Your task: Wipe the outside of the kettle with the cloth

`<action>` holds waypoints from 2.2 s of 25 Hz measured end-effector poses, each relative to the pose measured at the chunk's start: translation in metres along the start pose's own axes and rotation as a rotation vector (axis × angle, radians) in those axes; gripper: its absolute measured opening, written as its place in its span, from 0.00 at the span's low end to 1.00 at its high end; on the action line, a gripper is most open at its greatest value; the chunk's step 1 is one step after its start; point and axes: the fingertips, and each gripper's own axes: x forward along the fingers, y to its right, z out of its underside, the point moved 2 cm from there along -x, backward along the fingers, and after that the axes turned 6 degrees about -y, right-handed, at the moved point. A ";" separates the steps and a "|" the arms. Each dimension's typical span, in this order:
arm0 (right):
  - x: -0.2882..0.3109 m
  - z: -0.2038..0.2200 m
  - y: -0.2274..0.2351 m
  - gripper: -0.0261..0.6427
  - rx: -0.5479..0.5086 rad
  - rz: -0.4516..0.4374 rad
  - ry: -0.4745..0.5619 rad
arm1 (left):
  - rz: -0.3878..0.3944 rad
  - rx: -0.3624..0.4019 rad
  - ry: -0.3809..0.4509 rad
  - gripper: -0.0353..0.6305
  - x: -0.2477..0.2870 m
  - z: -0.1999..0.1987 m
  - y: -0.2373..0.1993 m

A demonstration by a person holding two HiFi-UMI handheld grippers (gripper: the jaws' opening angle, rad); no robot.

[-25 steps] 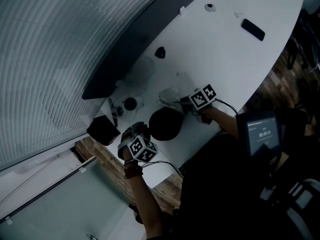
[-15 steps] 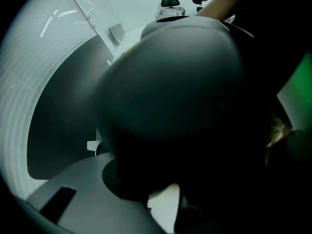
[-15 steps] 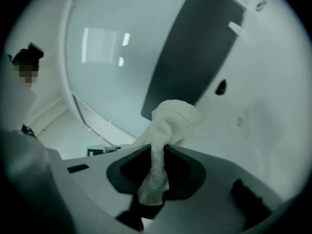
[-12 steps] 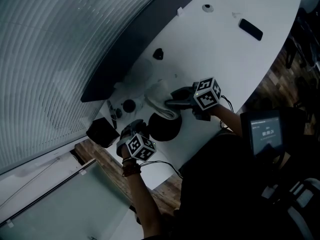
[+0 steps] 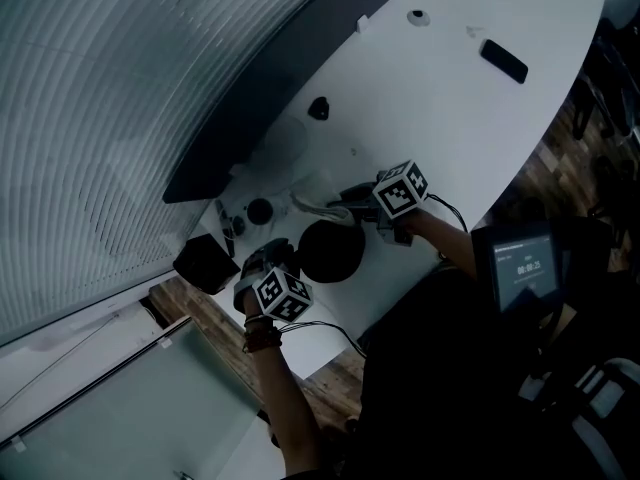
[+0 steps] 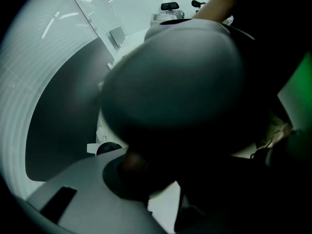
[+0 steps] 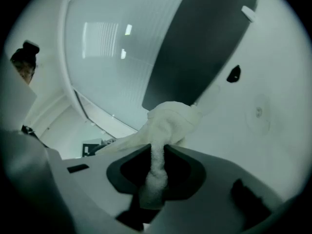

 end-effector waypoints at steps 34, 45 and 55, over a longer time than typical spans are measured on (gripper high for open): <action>-0.017 0.016 0.024 0.14 0.156 0.113 -0.004 | 0.010 0.355 0.102 0.26 0.008 -0.032 -0.013; -0.038 0.046 0.055 0.14 0.284 0.142 0.009 | 0.033 0.404 0.123 0.26 0.008 -0.043 -0.015; -0.022 -0.007 -0.047 0.14 -0.190 -0.079 -0.002 | 0.037 0.433 0.124 0.26 0.008 -0.041 -0.017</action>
